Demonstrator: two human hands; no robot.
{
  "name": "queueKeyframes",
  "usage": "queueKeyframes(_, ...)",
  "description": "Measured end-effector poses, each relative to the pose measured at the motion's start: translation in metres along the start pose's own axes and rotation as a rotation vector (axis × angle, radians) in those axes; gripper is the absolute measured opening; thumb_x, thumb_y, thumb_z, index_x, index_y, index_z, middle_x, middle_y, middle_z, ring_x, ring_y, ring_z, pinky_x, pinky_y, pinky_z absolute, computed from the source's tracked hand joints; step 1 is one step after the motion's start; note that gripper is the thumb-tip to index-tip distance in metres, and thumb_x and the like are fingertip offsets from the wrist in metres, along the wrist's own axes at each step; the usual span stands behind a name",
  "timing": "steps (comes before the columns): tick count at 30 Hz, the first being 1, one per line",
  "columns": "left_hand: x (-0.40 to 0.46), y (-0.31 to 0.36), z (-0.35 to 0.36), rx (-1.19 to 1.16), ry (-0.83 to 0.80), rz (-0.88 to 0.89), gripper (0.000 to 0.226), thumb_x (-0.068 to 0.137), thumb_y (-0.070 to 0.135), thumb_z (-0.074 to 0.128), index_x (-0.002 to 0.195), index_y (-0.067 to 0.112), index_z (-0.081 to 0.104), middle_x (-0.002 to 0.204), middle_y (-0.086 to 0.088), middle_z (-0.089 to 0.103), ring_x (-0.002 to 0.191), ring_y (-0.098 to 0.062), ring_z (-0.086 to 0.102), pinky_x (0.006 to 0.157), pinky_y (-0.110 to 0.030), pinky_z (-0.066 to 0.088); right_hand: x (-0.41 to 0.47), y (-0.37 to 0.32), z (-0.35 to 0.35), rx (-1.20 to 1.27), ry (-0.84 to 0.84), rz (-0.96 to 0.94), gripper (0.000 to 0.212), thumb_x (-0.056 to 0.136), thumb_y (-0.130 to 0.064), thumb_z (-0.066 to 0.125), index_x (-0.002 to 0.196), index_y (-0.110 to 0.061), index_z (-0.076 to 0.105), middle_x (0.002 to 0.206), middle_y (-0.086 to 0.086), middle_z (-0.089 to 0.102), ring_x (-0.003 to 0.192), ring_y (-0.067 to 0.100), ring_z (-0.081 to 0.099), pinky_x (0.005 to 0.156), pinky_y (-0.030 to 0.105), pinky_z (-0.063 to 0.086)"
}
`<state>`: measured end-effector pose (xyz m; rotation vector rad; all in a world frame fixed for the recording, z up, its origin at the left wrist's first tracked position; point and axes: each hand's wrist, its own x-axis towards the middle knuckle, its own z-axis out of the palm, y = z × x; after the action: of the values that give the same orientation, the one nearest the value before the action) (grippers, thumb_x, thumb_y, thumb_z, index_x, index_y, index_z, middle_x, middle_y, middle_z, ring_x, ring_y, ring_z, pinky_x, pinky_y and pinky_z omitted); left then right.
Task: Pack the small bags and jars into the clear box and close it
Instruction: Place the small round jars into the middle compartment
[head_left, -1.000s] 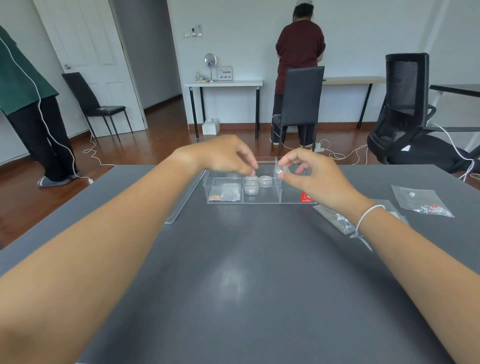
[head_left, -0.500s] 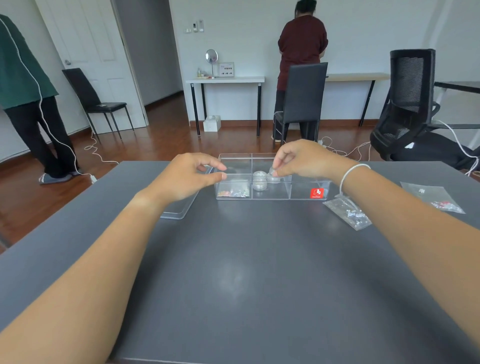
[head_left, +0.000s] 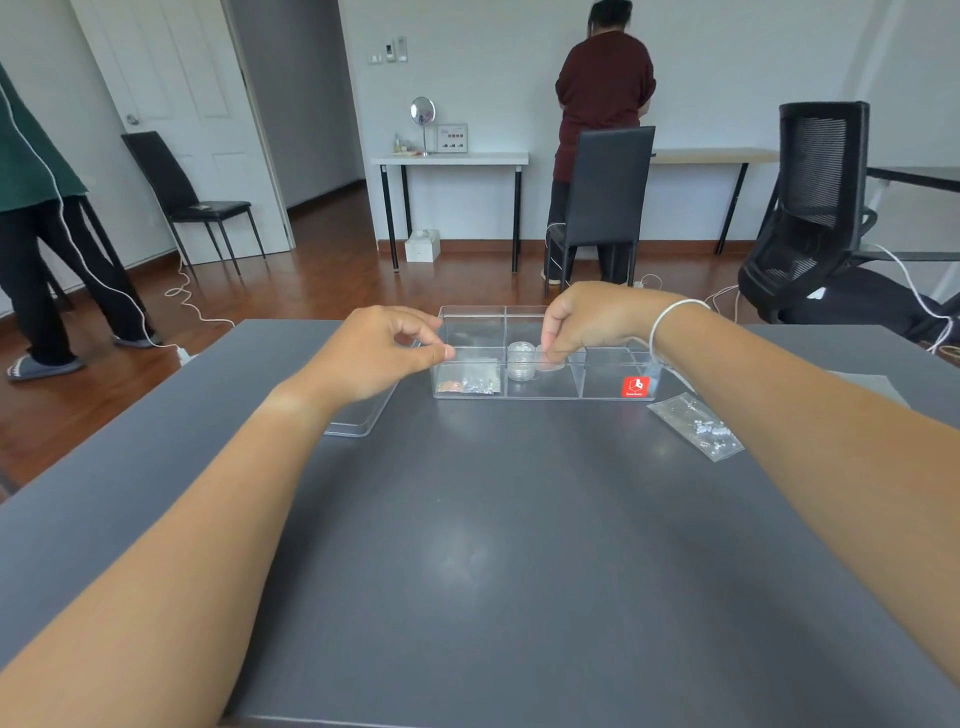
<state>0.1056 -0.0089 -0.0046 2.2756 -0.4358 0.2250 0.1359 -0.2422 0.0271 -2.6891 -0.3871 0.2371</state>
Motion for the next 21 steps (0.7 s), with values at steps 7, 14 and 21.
queueKeyframes(7, 0.000, 0.001, 0.000, 0.007, -0.004, 0.011, 0.007, 0.075, 0.030, 0.070, 0.068, 0.028, 0.071, 0.109, 0.012, 0.061, 0.093, 0.001, 0.054, 0.079, -0.007, 0.031, -0.007, 0.003, 0.001, -0.008, 0.105, -0.037, 0.010, 0.071, -0.026, 0.073, 0.065, -0.024, 0.064, 0.071, -0.013, 0.060, 0.080, 0.012, 0.055, 0.073, 0.028, 0.044)
queueKeyframes(14, -0.003, 0.006, 0.002, 0.050, 0.018, 0.052, 0.007, 0.076, 0.031, 0.069, 0.071, 0.035, 0.070, 0.108, 0.013, 0.061, 0.101, -0.006, 0.053, 0.087, -0.019, 0.031, -0.043, 0.020, -0.005, 0.134, 0.361, -0.097, 0.008, 0.073, -0.028, 0.070, 0.067, -0.025, 0.066, 0.078, -0.018, 0.063, 0.088, 0.013, 0.060, 0.097, 0.041, 0.040)
queueKeyframes(21, -0.007, 0.025, 0.011, 0.030, 0.129, 0.176, 0.018, 0.078, 0.025, 0.068, 0.075, 0.043, 0.065, 0.104, 0.014, 0.063, 0.105, -0.006, 0.054, 0.093, -0.017, 0.034, -0.091, 0.060, -0.006, 0.236, 0.537, -0.119, 0.007, 0.077, -0.017, 0.067, 0.071, -0.019, 0.066, 0.075, -0.017, 0.063, 0.064, -0.016, 0.053, 0.057, -0.003, 0.035)
